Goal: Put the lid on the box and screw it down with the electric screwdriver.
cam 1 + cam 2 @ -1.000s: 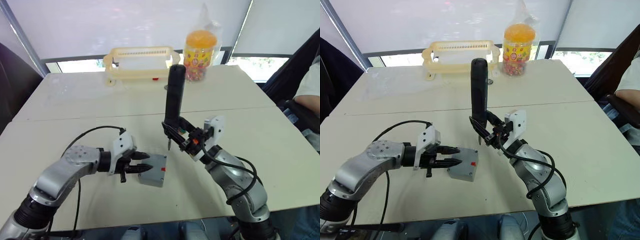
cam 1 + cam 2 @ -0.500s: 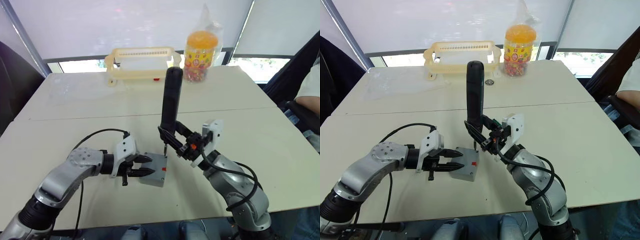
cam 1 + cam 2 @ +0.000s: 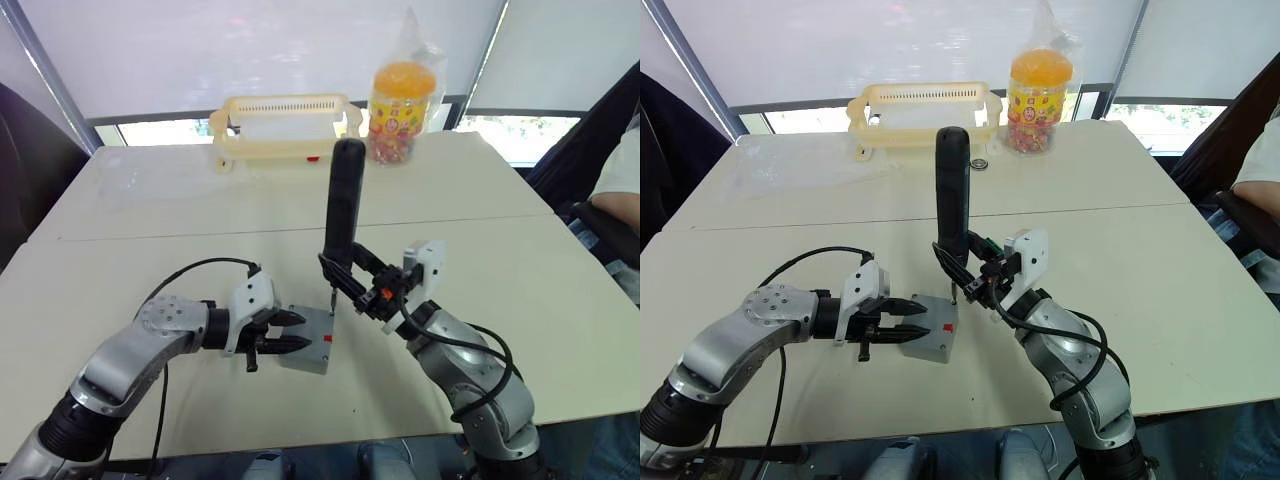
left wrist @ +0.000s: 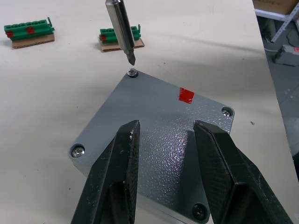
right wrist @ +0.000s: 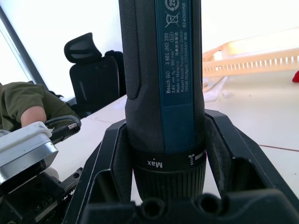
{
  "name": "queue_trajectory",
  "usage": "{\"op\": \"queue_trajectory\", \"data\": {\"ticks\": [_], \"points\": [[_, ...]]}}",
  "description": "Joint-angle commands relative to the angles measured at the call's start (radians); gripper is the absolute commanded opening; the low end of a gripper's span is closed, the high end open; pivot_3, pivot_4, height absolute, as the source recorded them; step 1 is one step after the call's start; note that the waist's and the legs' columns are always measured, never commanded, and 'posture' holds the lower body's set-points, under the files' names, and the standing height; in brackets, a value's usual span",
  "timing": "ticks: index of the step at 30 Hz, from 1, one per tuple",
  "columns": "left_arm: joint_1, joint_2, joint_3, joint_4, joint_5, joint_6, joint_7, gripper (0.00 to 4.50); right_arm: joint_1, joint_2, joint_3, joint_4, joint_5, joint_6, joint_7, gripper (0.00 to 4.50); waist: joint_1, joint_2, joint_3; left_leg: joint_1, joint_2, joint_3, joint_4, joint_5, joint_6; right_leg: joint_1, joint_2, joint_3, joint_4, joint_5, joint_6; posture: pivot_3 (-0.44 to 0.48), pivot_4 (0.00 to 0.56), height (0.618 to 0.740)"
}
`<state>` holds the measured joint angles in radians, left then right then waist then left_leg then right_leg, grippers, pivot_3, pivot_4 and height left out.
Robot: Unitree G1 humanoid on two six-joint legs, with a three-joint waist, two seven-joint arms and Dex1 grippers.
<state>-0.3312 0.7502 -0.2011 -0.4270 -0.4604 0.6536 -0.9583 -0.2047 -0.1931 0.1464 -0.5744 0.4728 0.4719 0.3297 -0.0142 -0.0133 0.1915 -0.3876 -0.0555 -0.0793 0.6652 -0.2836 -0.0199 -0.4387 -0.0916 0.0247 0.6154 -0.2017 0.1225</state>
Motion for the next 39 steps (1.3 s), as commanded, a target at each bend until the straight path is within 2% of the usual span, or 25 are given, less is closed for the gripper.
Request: {"op": "queue_trajectory", "data": {"ticks": [1,19,25,39], "points": [[0.008,0.005,-0.004,-0.005,0.006,0.022,0.002,1.83,-0.003,0.015,0.007,-0.013,-0.013,-0.062,0.021,1.77,0.0,0.0,0.0,0.0,0.0,0.0,0.0,0.0,0.0,0.0,0.0,0.0,0.0,0.0,0.0,0.0,0.15,0.74],[0.008,0.003,-0.002,-0.009,0.009,0.03,0.01,1.83,0.048,-0.005,0.052,0.047,-0.094,-0.148,0.073,1.77,0.0,0.0,0.0,0.003,0.0,0.0,0.0,0.0,0.0,0.003,0.0,0.0,0.0,0.0,0.0,0.0,0.15,0.74],[0.023,0.007,-0.001,-0.014,0.016,0.022,0.011,1.83,0.054,-0.015,0.069,0.092,-0.141,-0.189,0.094,1.77,0.0,0.0,0.0,0.014,0.0,0.0,-0.003,-0.001,0.001,0.013,0.0,0.0,-0.002,-0.002,-0.001,0.0,0.15,0.74],[0.042,0.012,0.003,-0.011,0.02,0.012,0.011,1.83,0.084,-0.032,0.069,0.109,-0.158,-0.2,0.113,1.77,0.0,0.0,-0.006,0.014,0.001,0.0,-0.003,-0.001,0.001,0.013,0.0,0.0,-0.002,-0.002,-0.002,0.0,0.15,0.74]]}}
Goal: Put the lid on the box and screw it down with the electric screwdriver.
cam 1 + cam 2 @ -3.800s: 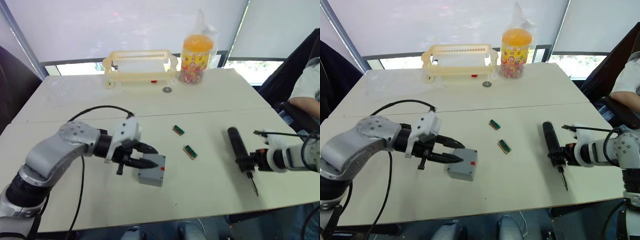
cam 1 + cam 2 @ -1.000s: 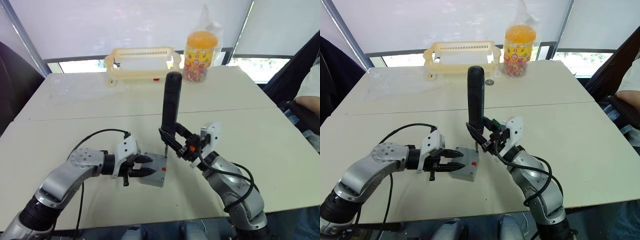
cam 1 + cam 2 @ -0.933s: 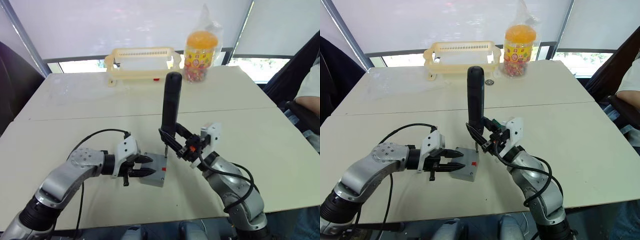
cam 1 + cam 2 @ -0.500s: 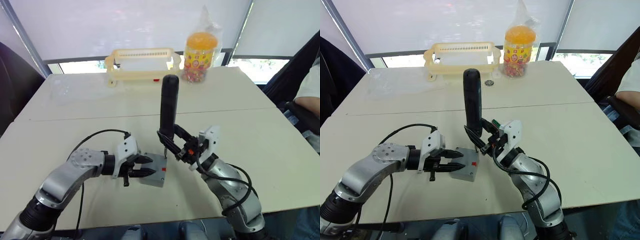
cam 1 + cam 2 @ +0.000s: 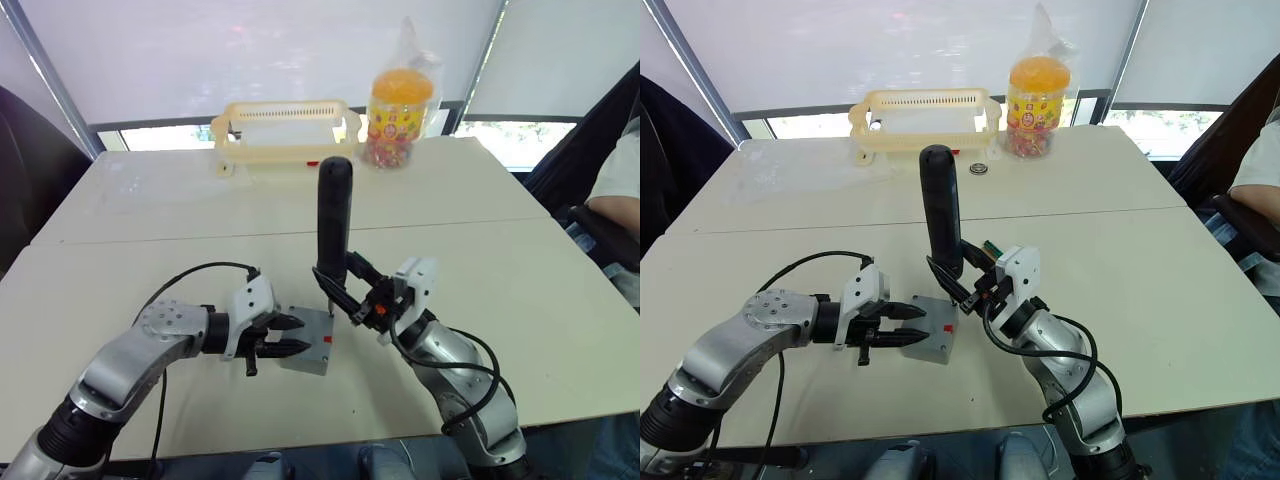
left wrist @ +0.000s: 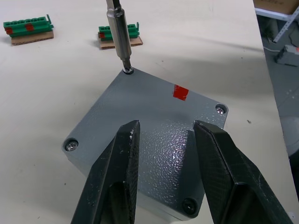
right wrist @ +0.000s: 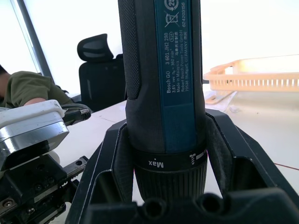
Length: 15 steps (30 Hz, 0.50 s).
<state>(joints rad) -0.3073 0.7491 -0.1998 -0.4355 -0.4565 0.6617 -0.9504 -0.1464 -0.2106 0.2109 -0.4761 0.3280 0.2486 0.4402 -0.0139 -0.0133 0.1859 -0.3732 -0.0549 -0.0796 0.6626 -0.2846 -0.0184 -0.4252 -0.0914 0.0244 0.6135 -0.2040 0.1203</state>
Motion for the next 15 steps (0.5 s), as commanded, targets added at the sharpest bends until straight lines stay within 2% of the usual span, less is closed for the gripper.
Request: {"op": "queue_trajectory", "data": {"ticks": [1,15], "points": [[0.019,0.012,0.001,-0.001,0.017,0.002,0.003,1.83,0.028,-0.016,0.004,0.009,-0.012,0.026,0.003,1.77,0.0,0.0,0.0,0.0,0.0,0.0,0.0,0.0,0.0,0.0,0.0,0.0,0.0,0.0,0.0,0.0,0.15,0.74],[0.018,0.009,0.0,0.013,0.025,-0.009,-0.002,1.83,0.042,-0.023,0.01,0.033,-0.02,0.035,0.002,1.77,0.0,0.0,-0.002,0.0,0.0,0.0,0.0,0.0,0.0,0.0,0.0,0.0,0.0,-0.001,-0.001,0.0,0.15,0.74]]}}
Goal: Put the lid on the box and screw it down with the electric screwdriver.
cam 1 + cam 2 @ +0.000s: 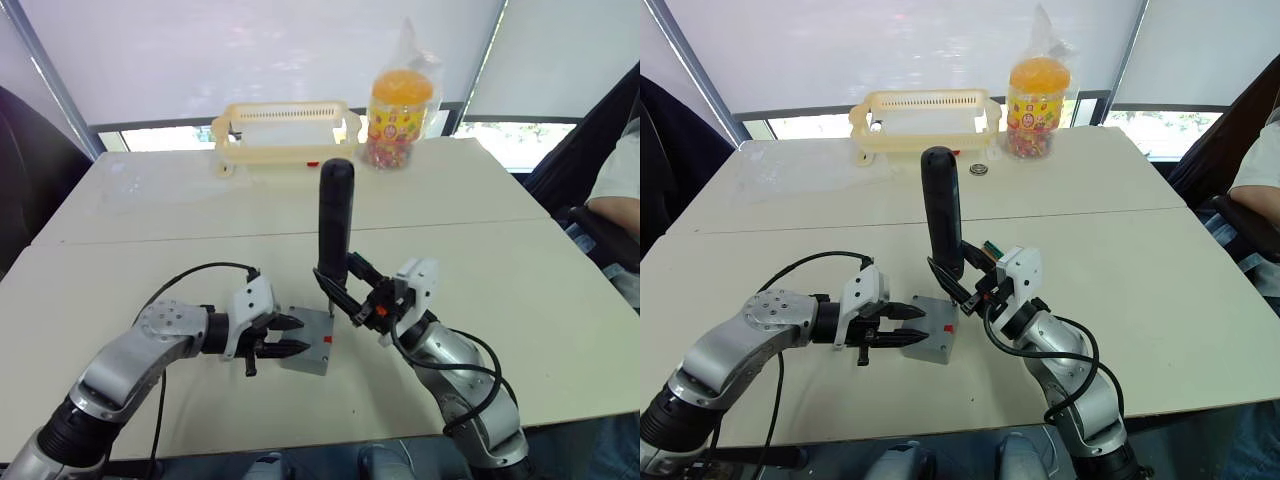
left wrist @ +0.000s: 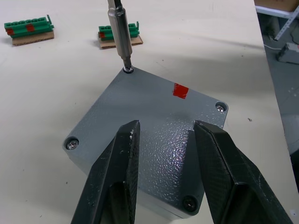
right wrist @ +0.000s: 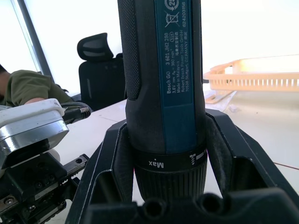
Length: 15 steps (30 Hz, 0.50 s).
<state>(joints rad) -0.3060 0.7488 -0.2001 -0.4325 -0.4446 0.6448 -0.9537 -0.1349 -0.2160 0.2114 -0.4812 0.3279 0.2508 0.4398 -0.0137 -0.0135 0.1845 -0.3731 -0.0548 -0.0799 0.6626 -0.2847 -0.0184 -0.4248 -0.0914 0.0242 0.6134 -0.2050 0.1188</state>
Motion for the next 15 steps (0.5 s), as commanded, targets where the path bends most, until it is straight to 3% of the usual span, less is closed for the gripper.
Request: {"op": "queue_trajectory", "data": {"ticks": [1,15], "points": [[0.017,0.009,0.001,0.01,0.014,0.008,0.002,1.83,0.035,-0.021,0.013,0.041,-0.024,0.029,0.006,1.77,0.0,0.0,0.0,0.0,0.0,0.0,0.0,0.0,0.0,0.0,0.0,0.0,0.0,0.0,0.0,0.0,0.15,0.74],[0.018,0.01,0.005,0.006,0.013,0.014,0.006,1.83,0.07,-0.039,0.029,0.1,-0.058,-0.023,0.031,1.77,0.0,0.0,-0.014,0.001,0.001,-0.001,0.0,0.0,0.001,0.001,0.0,-0.001,0.0,-0.001,0.0,0.0,0.15,0.74]]}}
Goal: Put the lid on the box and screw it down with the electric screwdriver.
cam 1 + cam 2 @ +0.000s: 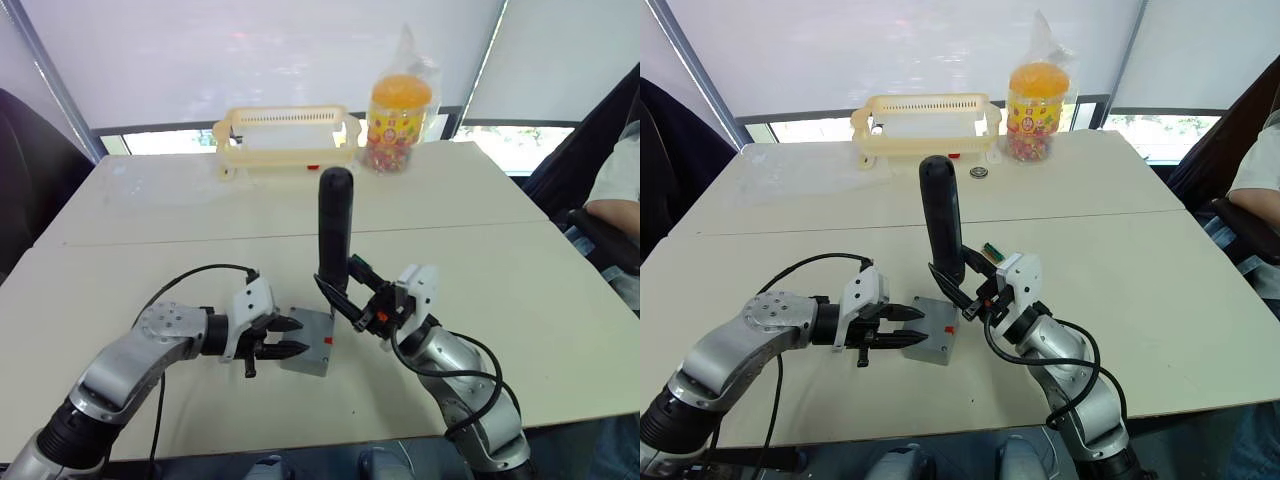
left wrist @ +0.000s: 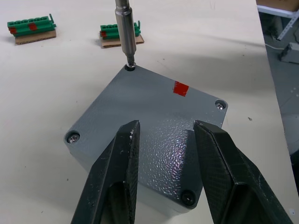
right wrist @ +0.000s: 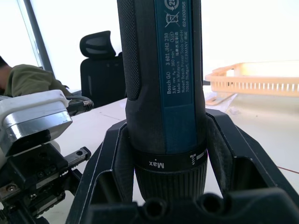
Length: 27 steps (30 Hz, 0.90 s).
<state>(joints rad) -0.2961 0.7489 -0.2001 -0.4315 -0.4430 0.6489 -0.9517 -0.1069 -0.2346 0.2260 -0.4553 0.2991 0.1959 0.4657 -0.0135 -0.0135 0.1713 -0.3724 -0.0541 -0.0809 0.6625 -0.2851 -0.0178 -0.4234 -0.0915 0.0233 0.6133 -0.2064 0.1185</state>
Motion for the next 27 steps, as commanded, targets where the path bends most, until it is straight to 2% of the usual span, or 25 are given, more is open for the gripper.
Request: {"op": "queue_trajectory", "data": {"ticks": [1,11,27], "points": [[0.009,0.009,0.005,0.004,0.012,0.01,0.004,1.83,0.043,-0.02,0.013,0.077,-0.03,0.029,0.007,1.77,0.0,0.0,-0.001,0.0,0.0,0.0,0.0,0.0,0.0,0.0,0.0,0.0,0.0,0.0,0.0,0.0,0.15,0.74],[0.009,0.007,0.005,0.002,0.013,0.013,0.006,1.83,0.031,0.013,0.027,0.109,-0.034,0.005,-0.002,1.77,0.0,-0.001,-0.002,0.0,0.0,0.0,0.0,0.0,0.0,0.001,0.0,0.0,0.0,-0.001,0.0,0.0,0.15,0.74],[0.011,0.005,0.005,-0.014,0.007,0.03,0.015,1.83,0.046,-0.004,0.026,0.145,-0.049,-0.03,0.011,1.77,0.0,-0.001,-0.006,0.001,0.001,-0.001,0.0,0.0,0.001,0.001,0.0,0.0,0.0,-0.003,0.0,0.0,0.15,0.74]]}}
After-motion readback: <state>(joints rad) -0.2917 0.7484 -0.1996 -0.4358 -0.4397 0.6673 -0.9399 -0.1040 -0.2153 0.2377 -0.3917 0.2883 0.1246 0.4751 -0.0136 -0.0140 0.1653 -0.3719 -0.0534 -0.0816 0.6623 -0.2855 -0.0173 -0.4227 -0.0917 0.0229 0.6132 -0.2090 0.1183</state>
